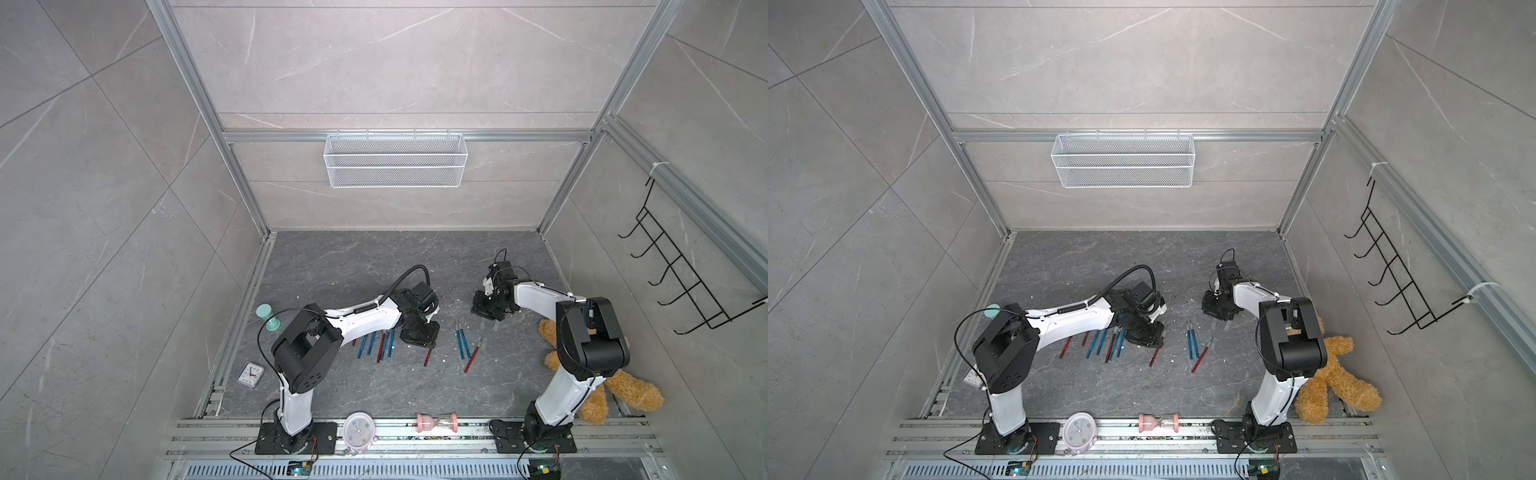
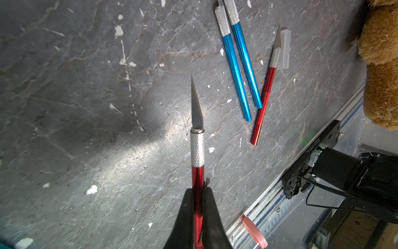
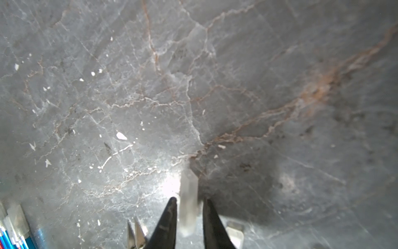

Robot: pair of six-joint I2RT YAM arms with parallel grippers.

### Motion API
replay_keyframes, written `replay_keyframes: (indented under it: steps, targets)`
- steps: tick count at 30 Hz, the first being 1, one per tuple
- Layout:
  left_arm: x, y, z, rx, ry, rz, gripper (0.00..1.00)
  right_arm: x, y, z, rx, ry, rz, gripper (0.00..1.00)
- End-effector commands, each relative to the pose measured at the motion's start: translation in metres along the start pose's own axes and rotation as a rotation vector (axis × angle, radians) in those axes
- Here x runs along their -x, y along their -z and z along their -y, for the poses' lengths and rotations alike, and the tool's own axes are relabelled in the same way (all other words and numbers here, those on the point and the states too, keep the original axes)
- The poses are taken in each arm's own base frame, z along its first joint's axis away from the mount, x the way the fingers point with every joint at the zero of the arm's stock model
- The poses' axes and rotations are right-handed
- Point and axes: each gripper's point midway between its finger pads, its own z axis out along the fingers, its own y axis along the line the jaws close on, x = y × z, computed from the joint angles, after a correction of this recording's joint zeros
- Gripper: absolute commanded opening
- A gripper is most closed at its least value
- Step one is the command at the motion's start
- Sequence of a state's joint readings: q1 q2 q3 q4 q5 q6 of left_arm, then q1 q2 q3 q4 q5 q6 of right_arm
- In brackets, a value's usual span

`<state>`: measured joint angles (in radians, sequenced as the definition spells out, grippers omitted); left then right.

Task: Remove protective caps from carving knives
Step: Place the protective sleeve at the center of the board, then place the carving knife at the center of the board.

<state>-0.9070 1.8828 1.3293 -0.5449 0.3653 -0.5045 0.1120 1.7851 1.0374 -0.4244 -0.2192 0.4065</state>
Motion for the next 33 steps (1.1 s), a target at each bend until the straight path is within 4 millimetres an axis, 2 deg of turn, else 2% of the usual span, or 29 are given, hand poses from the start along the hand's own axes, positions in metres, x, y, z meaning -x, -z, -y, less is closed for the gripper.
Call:
replay_keyframes:
  steps: [1,5,12,20,26,33]
  targets:
    - [0.006,0.016,0.005,-0.005,-0.014,0.05,0.0,-0.003,-0.003,0.008,-0.051,-0.009,-0.026,0.27]
    - [0.007,0.017,0.006,-0.006,-0.009,0.055,0.0,0.0,0.003,0.005,-0.047,-0.005,-0.007,0.28]
    - [0.015,0.018,0.003,0.043,0.008,0.073,0.0,0.009,0.027,-0.005,-0.018,0.006,0.042,0.29]
    - [0.026,0.01,0.003,0.111,0.005,0.072,0.11,0.013,0.064,-0.022,0.047,0.021,0.11,0.3]
    - [0.036,0.005,0.001,0.148,0.006,0.071,0.23,0.0,0.084,-0.025,0.075,0.036,0.129,0.31]
    - [0.043,0.002,0.001,0.172,0.011,0.066,0.33,-0.025,0.087,-0.018,0.088,0.034,0.115,0.31]
